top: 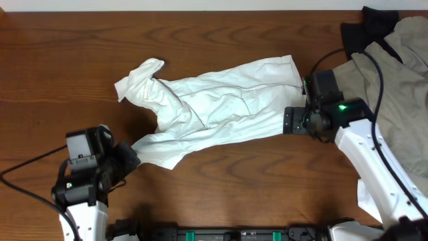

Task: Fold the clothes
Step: 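Stretch the shirt lengthwise, left gripper left, right gripper right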

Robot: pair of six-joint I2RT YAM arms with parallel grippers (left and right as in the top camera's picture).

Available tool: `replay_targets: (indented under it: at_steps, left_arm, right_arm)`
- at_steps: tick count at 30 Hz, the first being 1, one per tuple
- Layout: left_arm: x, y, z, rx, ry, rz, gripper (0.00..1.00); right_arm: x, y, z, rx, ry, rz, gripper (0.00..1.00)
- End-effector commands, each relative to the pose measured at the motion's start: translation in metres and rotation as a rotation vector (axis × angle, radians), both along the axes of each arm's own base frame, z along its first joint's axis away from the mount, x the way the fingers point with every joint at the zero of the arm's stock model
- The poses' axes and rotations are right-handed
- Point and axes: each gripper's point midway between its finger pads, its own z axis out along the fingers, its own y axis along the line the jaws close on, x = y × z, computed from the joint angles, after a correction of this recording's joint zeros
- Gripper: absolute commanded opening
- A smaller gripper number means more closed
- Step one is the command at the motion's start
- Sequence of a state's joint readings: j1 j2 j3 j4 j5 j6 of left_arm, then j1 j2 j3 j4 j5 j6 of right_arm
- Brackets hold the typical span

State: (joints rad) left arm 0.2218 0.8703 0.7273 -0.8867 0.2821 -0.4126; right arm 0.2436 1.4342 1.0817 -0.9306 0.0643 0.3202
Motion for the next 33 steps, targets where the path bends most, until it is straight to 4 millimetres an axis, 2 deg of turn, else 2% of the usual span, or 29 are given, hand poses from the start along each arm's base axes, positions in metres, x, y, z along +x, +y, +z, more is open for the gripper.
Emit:
replay_targets:
  at_steps: [1,5,8,12,18,23,30,33]
  left_arm:
    - [0.001,0.018,-0.007,0.062,0.034,0.030,0.06]
    - [0.006,0.032,-0.016,0.073,0.067,0.069,0.06]
    - [0.009,0.039,-0.026,0.063,0.103,0.092,0.06]
    - [0.010,0.045,-0.038,0.056,0.152,0.096,0.06]
    - [0.008,0.045,-0.054,0.019,0.219,0.101,0.06]
    - [0.008,0.045,-0.058,0.012,0.236,0.100,0.06]
    - [0.008,0.045,-0.058,0.019,0.234,0.090,0.06]
    - [0.010,0.051,-0.057,0.028,0.221,0.100,0.06]
  right_arm:
    - [0.002,-0.007,-0.019,-0.037,0.059,0.009,0.90]
    - [0.008,-0.013,-0.044,-0.039,0.122,-0.030,0.87]
    - [0.016,-0.009,-0.056,-0.003,0.127,-0.032,0.85]
    - [0.024,0.001,-0.061,0.043,0.113,-0.003,0.82]
    - [0.025,-0.003,-0.068,0.013,0.123,-0.009,0.79]
    - [0.028,-0.009,-0.078,-0.021,0.135,-0.019,0.79]
    - [0.024,-0.010,-0.103,-0.038,0.201,-0.009,0.79]
    - [0.021,-0.012,-0.109,-0.049,0.222,-0.010,0.82]
